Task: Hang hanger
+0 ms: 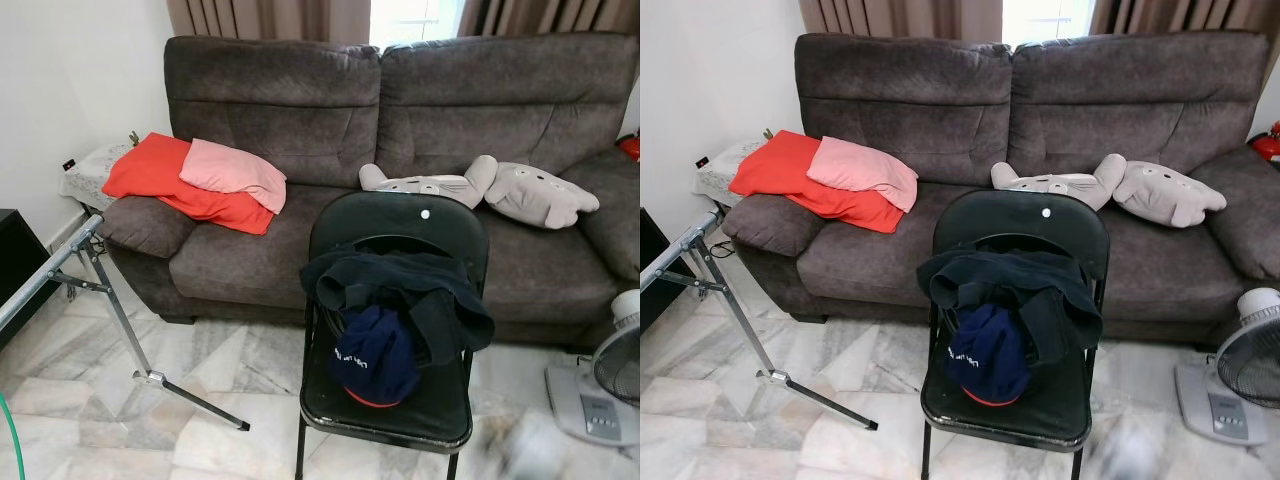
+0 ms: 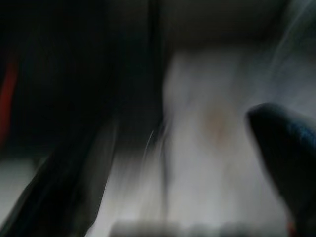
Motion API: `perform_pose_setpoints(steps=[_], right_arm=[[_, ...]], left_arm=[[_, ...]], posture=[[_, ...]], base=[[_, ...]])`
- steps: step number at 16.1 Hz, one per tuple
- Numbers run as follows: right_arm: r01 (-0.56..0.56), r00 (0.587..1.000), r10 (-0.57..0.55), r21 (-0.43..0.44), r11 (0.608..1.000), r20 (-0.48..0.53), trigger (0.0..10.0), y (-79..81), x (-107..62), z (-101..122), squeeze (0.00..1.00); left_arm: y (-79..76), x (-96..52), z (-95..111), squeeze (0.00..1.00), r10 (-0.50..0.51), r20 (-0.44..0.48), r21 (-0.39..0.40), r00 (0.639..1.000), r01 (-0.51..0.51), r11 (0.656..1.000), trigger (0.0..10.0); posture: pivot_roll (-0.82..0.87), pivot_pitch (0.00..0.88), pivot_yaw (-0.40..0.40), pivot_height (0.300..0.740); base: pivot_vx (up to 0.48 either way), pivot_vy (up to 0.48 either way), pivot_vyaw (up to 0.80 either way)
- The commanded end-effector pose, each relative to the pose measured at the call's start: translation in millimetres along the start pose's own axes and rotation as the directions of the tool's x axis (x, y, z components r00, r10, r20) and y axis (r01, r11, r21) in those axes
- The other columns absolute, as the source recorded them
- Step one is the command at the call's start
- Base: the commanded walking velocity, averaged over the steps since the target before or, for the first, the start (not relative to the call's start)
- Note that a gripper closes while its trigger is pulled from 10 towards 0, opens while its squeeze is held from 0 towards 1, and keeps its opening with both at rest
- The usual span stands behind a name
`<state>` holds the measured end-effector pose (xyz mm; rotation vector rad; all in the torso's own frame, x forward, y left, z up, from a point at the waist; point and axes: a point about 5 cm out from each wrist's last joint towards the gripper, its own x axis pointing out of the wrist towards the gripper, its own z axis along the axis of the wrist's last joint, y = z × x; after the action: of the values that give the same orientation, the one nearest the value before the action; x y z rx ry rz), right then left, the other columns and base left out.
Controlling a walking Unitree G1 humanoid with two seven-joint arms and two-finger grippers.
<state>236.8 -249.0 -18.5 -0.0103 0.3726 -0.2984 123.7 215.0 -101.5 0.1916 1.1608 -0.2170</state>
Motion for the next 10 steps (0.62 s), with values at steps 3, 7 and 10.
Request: perform_pose_setpoints(steps=[3,7,10], right_arm=[[-0.062,0.954,0.057,0.009,0.998,0.294,10.0,19.1,-4.4,46.9,0.0],[-0.095,0.899,0.141,-0.129,0.987,0.416,10.0,15.5,-32.5,70.7,0.0],[-0.06,0.885,0.1,-0.102,0.993,0.454,10.0,10.9,-41.7,86.7,0.0]], left_arm=[[-0.4,-0.7,-5.0,0.0,-0.004,-0.016,0.007,1.0,0.004,1.0,10.0],[-0.6,-0.5,-5.0,0.0,-0.005,-0.021,0.002,1.0,0.005,1.0,10.0],[1.1,-0.7,-3.8,0.0,-0.007,-0.024,0.018,1.0,0.008,1.0,10.0]], posture=[[-0.03,0.0,0.005,0.74],[-0.05,0.0,0.007,0.74],[-0.07,0.004,0.018,0.74]], base=[[0.0,0.0,0.0],[0.0,0.0,0.0],[0.0,0.0,0.0]])
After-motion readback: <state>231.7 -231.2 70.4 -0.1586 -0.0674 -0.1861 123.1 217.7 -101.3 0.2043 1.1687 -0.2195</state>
